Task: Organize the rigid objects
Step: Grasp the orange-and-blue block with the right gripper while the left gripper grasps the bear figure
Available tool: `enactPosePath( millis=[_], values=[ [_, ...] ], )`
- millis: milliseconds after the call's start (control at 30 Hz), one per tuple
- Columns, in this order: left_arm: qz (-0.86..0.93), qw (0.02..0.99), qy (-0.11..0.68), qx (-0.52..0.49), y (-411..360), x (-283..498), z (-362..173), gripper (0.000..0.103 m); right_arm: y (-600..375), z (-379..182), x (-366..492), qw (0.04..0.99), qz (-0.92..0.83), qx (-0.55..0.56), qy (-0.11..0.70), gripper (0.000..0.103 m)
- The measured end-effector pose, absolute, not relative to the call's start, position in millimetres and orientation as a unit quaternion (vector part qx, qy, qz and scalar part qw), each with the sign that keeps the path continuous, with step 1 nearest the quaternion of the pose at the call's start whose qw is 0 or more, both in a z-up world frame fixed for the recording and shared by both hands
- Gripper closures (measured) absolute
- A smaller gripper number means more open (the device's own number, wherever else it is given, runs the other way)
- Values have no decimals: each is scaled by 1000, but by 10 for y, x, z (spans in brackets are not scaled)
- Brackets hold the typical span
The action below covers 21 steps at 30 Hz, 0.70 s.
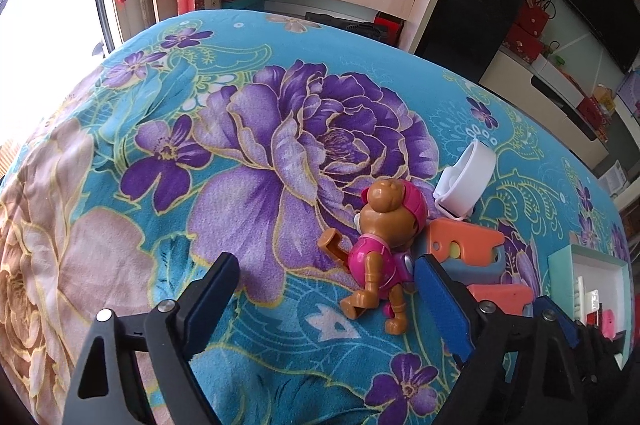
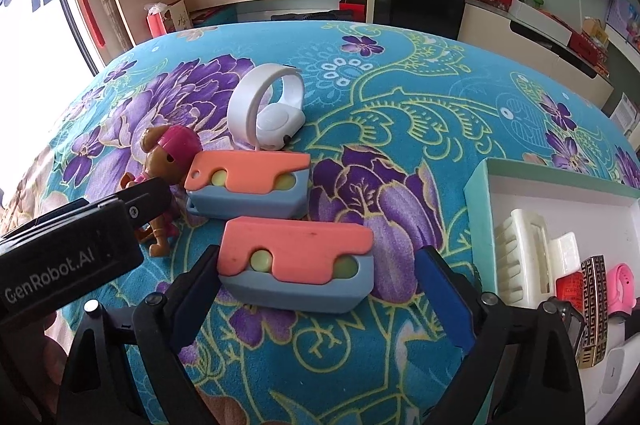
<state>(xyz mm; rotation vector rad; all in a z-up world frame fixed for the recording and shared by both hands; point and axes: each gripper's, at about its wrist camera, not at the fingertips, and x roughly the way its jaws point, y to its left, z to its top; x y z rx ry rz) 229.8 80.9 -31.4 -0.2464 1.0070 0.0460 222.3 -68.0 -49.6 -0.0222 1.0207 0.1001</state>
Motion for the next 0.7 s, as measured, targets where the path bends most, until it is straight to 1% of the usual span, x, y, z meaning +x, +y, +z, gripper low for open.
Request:
enactPosePath(
  millis=[133,233,267,300,367,500,533,567,667,700],
  values=[
    [13,872,478,-110,761,2313,-315,21,-666,-510,2230,872,46,-18,487,8],
    [6,872,478,-103,707,2341,-332,31,-657,-516,2231,872,46,-22,486,8],
    [6,872,479,-99,691,2346,-336,38,-655,-518,2232,873,45,-23,486,8],
    [8,872,479,-95,681,2349,-338,47,-650,-521,2233,873,45,-24,485,8],
    [19,872,481,-85,687,2352,-348,59,-646,-523,2234,873,45,-26,484,8],
    [18,873,478,-92,728,2338,-343,59,-645,-524,2231,875,46,-26,482,8],
    [18,874,478,-92,725,2336,-341,59,-645,-523,2229,875,48,-26,481,11],
    [18,874,478,-91,725,2335,-342,59,-644,-520,2228,876,51,-24,480,17],
    [18,875,476,-92,733,2328,-338,59,-662,-509,2219,877,53,-20,478,25],
    [19,875,474,-93,736,2323,-333,59,-668,-507,2215,877,52,-20,477,26]
  ],
)
